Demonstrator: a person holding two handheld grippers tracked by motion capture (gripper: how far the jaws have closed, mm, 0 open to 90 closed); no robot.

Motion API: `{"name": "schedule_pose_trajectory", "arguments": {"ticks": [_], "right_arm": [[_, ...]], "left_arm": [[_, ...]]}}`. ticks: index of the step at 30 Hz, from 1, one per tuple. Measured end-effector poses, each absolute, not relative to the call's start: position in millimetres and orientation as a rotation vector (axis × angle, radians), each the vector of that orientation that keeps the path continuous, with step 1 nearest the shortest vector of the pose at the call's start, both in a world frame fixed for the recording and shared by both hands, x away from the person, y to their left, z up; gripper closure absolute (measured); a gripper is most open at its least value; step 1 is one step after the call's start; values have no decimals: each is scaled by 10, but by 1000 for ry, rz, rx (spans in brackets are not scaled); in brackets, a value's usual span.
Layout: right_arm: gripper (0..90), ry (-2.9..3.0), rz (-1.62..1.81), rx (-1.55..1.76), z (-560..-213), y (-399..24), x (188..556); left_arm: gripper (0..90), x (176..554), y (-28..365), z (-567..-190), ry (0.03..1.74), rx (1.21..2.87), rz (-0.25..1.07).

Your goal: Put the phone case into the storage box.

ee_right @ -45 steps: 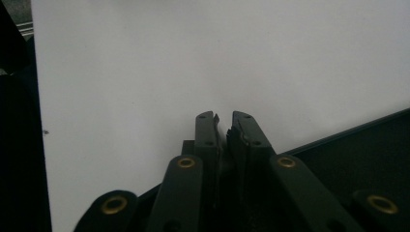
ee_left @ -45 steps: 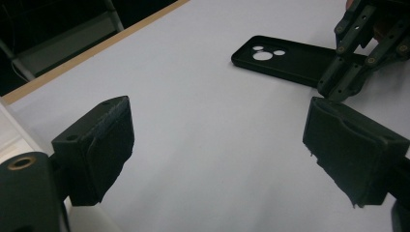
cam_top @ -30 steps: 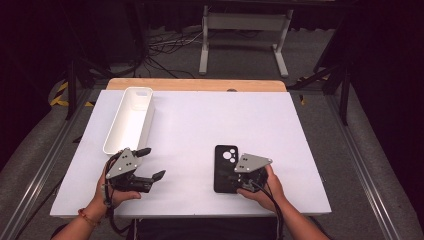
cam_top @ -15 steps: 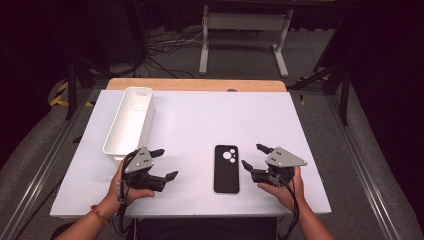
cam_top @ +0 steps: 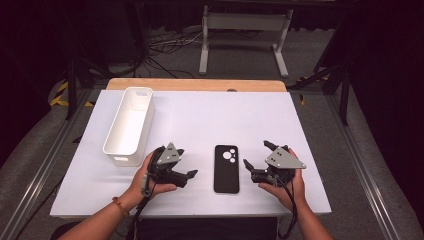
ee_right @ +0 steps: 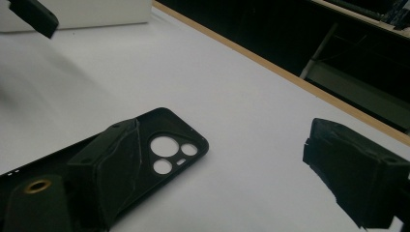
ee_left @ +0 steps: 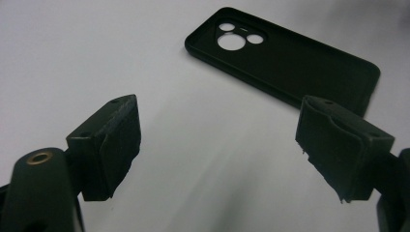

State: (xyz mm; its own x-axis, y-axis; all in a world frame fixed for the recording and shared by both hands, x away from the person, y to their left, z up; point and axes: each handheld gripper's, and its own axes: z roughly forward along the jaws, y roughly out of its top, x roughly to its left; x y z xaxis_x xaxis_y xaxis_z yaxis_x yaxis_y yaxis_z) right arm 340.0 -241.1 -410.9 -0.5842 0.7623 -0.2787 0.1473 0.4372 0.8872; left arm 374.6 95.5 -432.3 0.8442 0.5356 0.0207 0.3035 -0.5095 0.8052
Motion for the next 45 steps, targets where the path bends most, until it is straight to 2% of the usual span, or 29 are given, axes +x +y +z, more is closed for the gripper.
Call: {"name": "schedule_pose_trajectory", "arguments": {"ticks": [3,7,12,20,22,34,38,44,45], "right_arm": [[139,1997,1130,766,-4108,-2416,3398],[144,1991,1119,773,-4111,-2438,3401],[149,1991,1109,785,-4123,-2450,3410],[155,1997,1098,785,-4143,-2435,3415],[157,2004,1095,784,-4147,-2433,3413],[166,2020,1101,771,-4148,-2424,3406],[169,2018,1108,775,-4141,-2438,3406],[174,2020,1109,777,-4129,-2445,3411],[175,2022,1112,776,-4129,-2445,3411]], "left_arm": [[170,3803,839,-4316,620,2154,280],[174,3894,697,-4307,655,2148,279],[296,3987,606,-4319,694,2149,203],[310,4145,364,-4305,864,2156,113],[295,4182,321,-4309,898,2162,111],[368,4325,92,-4409,998,2253,127],[375,4366,77,-4459,1008,2268,121],[405,4347,33,-4451,973,2331,197],[440,4354,44,-4450,971,2331,188]]}}
